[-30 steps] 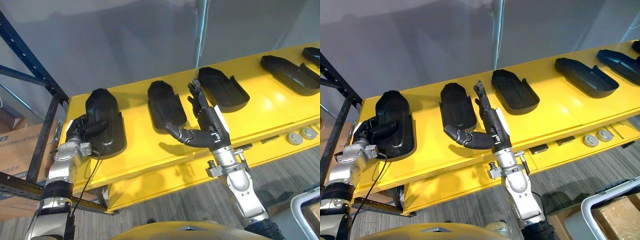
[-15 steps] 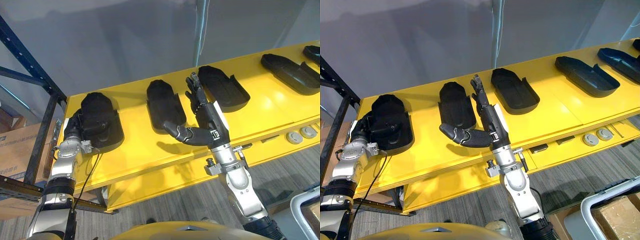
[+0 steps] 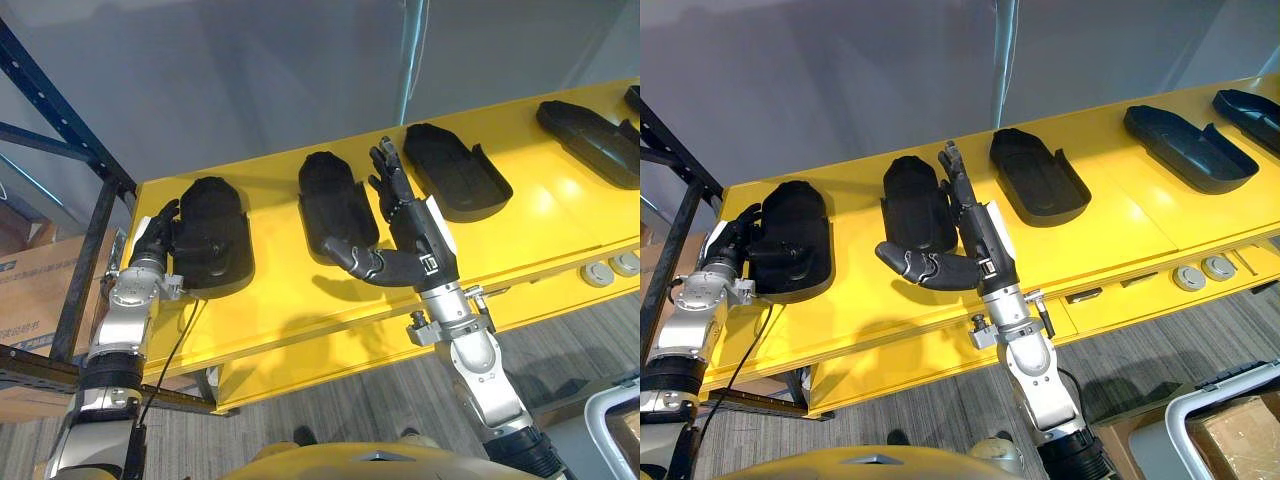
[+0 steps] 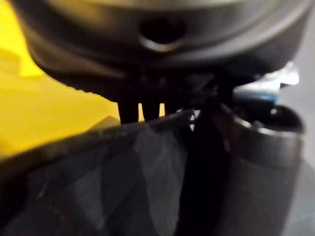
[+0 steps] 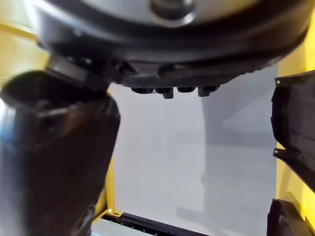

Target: Walk over and take three plastic housings, then place them on the shelf

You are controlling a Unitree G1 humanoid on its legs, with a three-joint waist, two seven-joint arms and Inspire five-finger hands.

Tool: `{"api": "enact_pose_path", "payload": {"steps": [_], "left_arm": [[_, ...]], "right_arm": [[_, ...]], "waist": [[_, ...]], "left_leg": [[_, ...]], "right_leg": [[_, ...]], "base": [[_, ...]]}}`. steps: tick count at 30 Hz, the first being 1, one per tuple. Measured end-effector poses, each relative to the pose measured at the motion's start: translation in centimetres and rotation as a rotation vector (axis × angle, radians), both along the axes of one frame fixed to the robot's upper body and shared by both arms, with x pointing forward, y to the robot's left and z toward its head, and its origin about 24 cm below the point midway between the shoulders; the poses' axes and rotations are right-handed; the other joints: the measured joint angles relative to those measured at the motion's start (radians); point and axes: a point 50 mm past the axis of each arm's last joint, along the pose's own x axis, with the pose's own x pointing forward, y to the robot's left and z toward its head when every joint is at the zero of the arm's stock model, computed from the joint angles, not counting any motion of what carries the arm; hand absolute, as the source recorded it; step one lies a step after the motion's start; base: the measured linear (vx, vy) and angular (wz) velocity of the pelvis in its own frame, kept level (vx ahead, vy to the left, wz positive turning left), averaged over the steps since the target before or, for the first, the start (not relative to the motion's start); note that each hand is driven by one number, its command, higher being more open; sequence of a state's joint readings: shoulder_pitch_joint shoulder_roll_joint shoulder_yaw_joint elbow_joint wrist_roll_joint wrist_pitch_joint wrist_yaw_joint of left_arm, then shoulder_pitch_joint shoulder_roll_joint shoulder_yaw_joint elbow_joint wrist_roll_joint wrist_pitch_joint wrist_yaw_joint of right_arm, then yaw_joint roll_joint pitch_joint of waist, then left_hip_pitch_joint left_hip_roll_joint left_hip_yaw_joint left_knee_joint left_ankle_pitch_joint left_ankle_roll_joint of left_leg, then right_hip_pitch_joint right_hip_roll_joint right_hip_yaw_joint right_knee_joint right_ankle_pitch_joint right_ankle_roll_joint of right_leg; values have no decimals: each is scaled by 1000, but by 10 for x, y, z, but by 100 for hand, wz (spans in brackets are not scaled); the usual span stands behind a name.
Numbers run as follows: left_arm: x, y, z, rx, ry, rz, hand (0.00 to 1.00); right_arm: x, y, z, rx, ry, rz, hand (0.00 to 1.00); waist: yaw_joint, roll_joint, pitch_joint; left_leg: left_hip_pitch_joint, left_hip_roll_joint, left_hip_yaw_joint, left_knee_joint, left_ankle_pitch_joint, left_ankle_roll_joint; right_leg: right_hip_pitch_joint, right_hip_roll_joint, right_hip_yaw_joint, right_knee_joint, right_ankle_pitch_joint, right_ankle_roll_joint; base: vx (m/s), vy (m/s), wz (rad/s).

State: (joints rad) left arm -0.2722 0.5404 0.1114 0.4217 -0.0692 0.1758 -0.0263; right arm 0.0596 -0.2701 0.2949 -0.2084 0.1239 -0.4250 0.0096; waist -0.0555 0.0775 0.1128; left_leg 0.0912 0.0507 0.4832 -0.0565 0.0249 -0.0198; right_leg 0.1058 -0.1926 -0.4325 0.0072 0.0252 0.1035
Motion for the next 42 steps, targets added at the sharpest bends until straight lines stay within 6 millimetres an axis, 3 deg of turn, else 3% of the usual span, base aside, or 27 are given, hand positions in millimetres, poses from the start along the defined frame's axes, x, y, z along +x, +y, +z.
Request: {"api": "enact_pose_path", "payload": {"steps": [8, 12, 16, 23, 25, 27, 30, 32, 34, 42], "left_arm": [[2, -1, 9, 22, -55, 7, 100], [6, -9, 35, 30, -179, -14, 100], [4, -5, 57, 46, -294, 36, 100], [-14, 1, 96, 79, -537, 139, 100], [-27, -9, 110, 46, -656, 103, 100], [-48, -37, 130, -66, -856, -11, 100], [-72, -68, 142, -167, -1023, -136, 100], [-94, -95, 138, -289, -1076, -271, 100], [-101, -112, 125, -387, -1028, -341, 100], [-116, -138, 67, -673, -773, -250, 100]], "right_arm": [[-2, 6, -2, 1, 11, 27, 100], [-3, 8, -3, -11, 11, 52, 100], [-4, 12, -4, -13, 16, 74, 100], [-7, 19, -6, -11, 27, 101, 100], [-7, 21, -7, -30, 22, 92, 100], [-7, 23, -6, -36, 12, 76, 100], [-7, 26, -5, -23, 2, 53, 100], [-7, 26, -4, -3, 3, 32, 100], [-7, 23, -6, 8, 12, -2, 100], [-14, 10, -11, 129, 18, -255, 100]], "waist": [[-1, 0, 0], [11, 0, 0], [12, 0, 0], [28, -1, -1], [30, -3, -2], [39, -5, -3], [37, -6, -4], [27, -5, -5], [26, -3, -9], [27, -15, -4]], "left_leg": [[1, 0, 0, 0, 0, 0], [2, 0, -3, -2, 3, 0], [2, 0, -10, -6, 6, 0], [4, -5, -33, -26, 22, 2], [4, -7, -38, -26, 22, 2], [4, -8, -41, -26, 23, 2], [5, -8, -42, -26, 24, 2], [10, -7, -44, -27, 24, 2], [21, -6, -42, -31, 22, 0], [13, -2, -32, -32, 14, 1]], "right_leg": [[1, 0, 0, 0, 0, 0], [2, 1, -2, 0, 0, 0], [4, 2, -7, 0, -1, -1], [13, 2, -32, -2, -2, -3], [18, 2, -37, -5, -2, -3], [20, 1, -41, -7, -2, -3], [23, 2, -42, -8, -2, -3], [31, 2, -44, -9, -2, -3], [43, 3, -44, -11, -2, -3], [30, 7, -35, -14, -1, -1]], "base": [[0, 0, 0], [0, 0, 0], [0, 0, 3], [9, 11, 10], [32, 17, 9], [28, 15, 5], [0, 0, 0], [0, 0, 0], [-13, 7, -2], [-17, 13, -4]]}}
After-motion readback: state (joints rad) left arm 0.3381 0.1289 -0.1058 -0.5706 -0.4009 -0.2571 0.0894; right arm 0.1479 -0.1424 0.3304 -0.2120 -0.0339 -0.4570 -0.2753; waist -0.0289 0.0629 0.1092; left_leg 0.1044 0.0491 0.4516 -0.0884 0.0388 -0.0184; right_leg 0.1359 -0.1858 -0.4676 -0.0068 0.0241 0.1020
